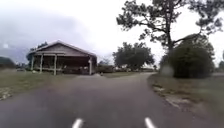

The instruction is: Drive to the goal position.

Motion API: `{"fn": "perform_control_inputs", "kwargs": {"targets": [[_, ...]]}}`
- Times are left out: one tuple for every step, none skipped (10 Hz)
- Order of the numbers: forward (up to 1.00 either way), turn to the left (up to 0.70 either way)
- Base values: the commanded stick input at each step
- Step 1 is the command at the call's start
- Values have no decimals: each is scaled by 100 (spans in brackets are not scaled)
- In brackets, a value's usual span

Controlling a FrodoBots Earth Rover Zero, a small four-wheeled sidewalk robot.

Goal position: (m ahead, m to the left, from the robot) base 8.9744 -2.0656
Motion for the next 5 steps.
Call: {"fn": "perform_control_inputs", "kwargs": {"targets": [[80,3],[80,3],[80,3],[80,3],[80,3]]}}
